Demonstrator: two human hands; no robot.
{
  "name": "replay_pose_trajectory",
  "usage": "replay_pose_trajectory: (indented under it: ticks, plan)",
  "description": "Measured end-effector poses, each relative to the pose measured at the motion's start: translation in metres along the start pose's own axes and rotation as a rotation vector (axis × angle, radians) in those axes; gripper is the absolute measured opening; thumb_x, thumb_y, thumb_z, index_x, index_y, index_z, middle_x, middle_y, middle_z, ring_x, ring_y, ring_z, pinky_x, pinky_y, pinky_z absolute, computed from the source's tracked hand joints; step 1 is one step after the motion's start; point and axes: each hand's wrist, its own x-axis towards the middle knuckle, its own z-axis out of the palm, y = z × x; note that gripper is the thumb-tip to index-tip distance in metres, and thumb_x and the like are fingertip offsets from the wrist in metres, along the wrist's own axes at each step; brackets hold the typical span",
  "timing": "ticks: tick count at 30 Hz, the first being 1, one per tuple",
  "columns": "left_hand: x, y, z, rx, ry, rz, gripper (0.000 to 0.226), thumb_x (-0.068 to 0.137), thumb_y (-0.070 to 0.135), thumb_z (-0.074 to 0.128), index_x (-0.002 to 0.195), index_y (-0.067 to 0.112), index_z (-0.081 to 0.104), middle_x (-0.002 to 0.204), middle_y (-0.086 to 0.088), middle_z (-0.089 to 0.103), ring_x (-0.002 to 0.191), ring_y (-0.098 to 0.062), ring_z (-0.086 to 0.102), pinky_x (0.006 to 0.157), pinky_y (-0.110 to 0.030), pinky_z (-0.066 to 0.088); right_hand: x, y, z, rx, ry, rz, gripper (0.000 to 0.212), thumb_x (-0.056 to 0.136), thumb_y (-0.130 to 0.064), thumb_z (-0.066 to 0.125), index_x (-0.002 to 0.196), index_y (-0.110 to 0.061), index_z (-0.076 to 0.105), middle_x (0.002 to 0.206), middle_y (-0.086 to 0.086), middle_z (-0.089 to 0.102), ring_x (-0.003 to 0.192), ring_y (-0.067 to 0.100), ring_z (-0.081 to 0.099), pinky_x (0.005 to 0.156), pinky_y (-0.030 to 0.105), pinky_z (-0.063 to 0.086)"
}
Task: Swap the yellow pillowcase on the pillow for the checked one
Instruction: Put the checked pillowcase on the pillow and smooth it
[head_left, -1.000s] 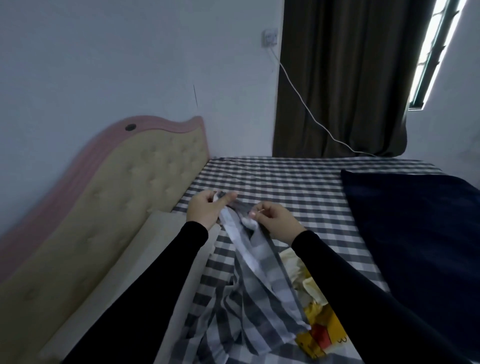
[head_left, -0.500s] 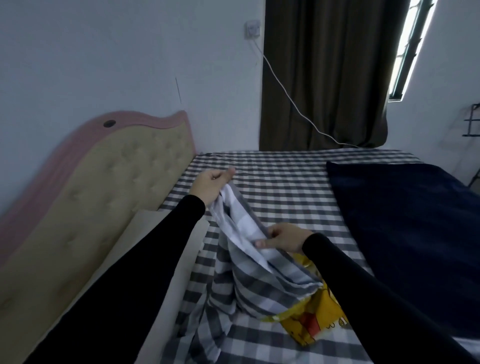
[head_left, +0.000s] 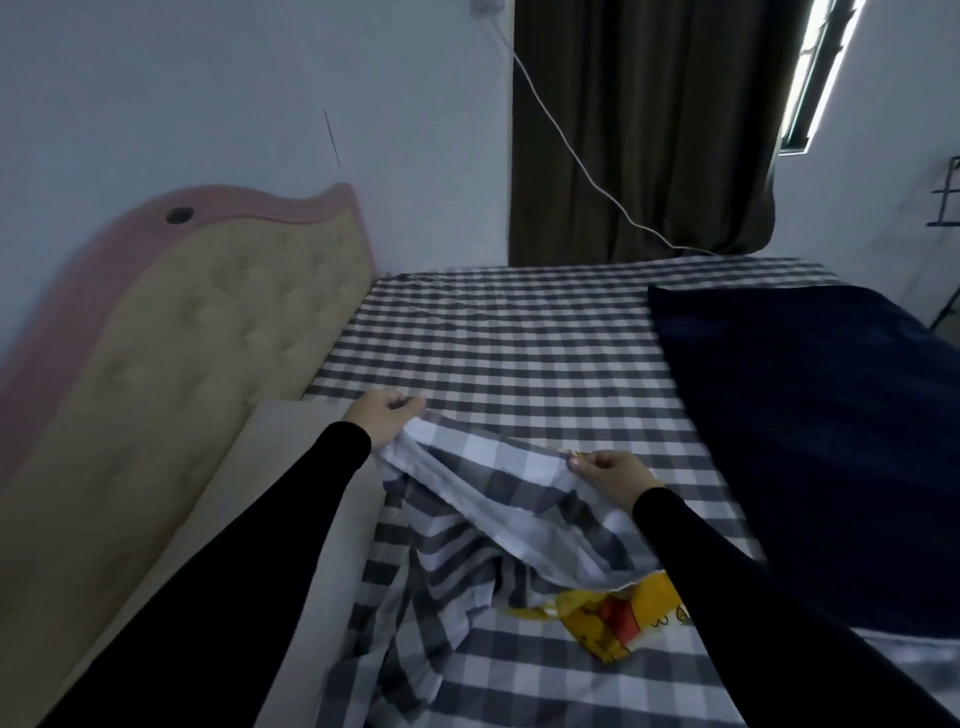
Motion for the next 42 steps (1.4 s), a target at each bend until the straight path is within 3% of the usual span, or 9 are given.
replay_pose_trajectory:
  ticks: [4, 8, 11, 18, 21, 26, 32, 38, 42]
  plan:
    - [0.024, -0.001, 0.012, 0.077, -0.018, -0.045, 0.042, 0.096, 0.044, 0.048, 0.07, 0.012, 0.049, 0.065, -0.008, 0.041, 0.06, -0.021, 0.044, 0.055, -0.029, 0.032, 0.029, -0.019, -0.009, -0.14, 0.112, 0.099, 0.033, 0.083, -0.047, 0.065, 0.083, -0.015, 0.071, 0.079, 0.004, 0.071, 0.076, 0.02, 0.064, 0.077, 0.033, 0.052]
    - [0.054, 0.033, 0.009, 0.003, 0.07, 0.015, 0.041, 0.099, 0.041, 0.044, 0.074, 0.009, 0.052, 0.066, -0.007, 0.049, 0.065, -0.023, 0.051, 0.059, -0.03, 0.034, 0.062, -0.057, -0.015, 0.092, 0.241, 0.132, 0.037, 0.09, -0.044, 0.055, 0.096, -0.009, 0.068, 0.085, 0.011, 0.069, 0.081, 0.031, 0.067, 0.081, 0.045, 0.056]
    - [0.073, 0.077, -0.007, -0.046, 0.186, 0.116, 0.04, 0.101, 0.036, 0.04, 0.078, 0.006, 0.054, 0.07, -0.007, 0.054, 0.071, -0.025, 0.052, 0.06, -0.031, 0.034, 0.081, -0.096, -0.029, 0.199, 0.306, 0.066, 0.037, 0.095, -0.038, 0.048, 0.095, -0.006, 0.066, 0.093, 0.012, 0.067, 0.091, 0.031, 0.063, 0.083, 0.037, 0.051]
    - [0.079, 0.204, -0.067, -0.287, 0.442, 0.353, 0.039, 0.101, 0.03, 0.04, 0.079, 0.002, 0.055, 0.082, -0.022, 0.055, 0.083, -0.032, 0.054, 0.067, -0.033, 0.033, 0.069, -0.218, -0.122, 0.49, 0.64, -0.281, 0.03, 0.097, -0.031, 0.05, 0.101, -0.004, 0.063, 0.093, 0.01, 0.06, 0.096, 0.027, 0.058, 0.075, 0.022, 0.033]
    - [0.059, 0.248, -0.073, -0.403, 0.464, 0.407, 0.037, 0.1, 0.032, 0.039, 0.08, 0.005, 0.054, 0.081, -0.014, 0.055, 0.085, -0.032, 0.055, 0.068, -0.03, 0.034, 0.043, -0.266, -0.156, 0.609, 0.779, -0.425, 0.025, 0.096, -0.033, 0.05, 0.096, -0.011, 0.061, 0.094, 0.006, 0.061, 0.099, 0.026, 0.059, 0.075, 0.022, 0.035]
    - [0.026, 0.275, -0.07, -0.607, 0.464, 0.412, 0.038, 0.099, 0.03, 0.042, 0.079, 0.001, 0.055, 0.1, -0.031, 0.061, 0.089, -0.04, 0.056, 0.074, -0.038, 0.043, 0.004, -0.332, -0.172, 0.624, 0.868, -0.761, 0.022, 0.093, -0.035, 0.052, 0.089, -0.015, 0.059, 0.101, 0.011, 0.064, 0.092, 0.02, 0.059, 0.082, 0.031, 0.047]
    - [0.016, 0.229, -0.056, -0.742, 0.344, 0.247, 0.04, 0.083, 0.044, 0.044, 0.064, 0.013, 0.061, 0.086, -0.02, 0.069, 0.087, -0.038, 0.065, 0.078, -0.047, 0.052, -0.019, -0.358, -0.134, 0.341, 0.774, -1.061, 0.021, 0.094, -0.025, 0.056, 0.095, -0.005, 0.063, 0.115, 0.002, 0.048, 0.095, 0.008, 0.048, 0.076, -0.005, 0.028]
    - [0.015, 0.111, -0.038, -0.769, 0.322, -0.058, 0.034, 0.088, 0.031, 0.047, 0.071, 0.007, 0.063, 0.072, -0.01, 0.062, 0.066, -0.027, 0.06, 0.057, -0.027, 0.05, 0.043, -0.303, -0.052, -0.055, 0.553, -0.878, 0.026, 0.092, -0.033, 0.058, 0.099, -0.01, 0.066, 0.123, 0.005, 0.051, 0.091, 0.013, 0.051, 0.085, 0.021, 0.038]
    - [0.021, -0.006, 0.005, -0.79, 0.179, -0.368, 0.038, 0.093, 0.023, 0.053, 0.063, 0.003, 0.064, 0.062, -0.016, 0.061, 0.064, -0.032, 0.061, 0.064, -0.043, 0.053, 0.092, -0.228, 0.009, -0.253, 0.398, -0.614, 0.03, 0.091, -0.042, 0.056, 0.102, -0.015, 0.067, 0.129, 0.003, 0.05, 0.112, 0.026, 0.053, 0.1, 0.047, 0.038]
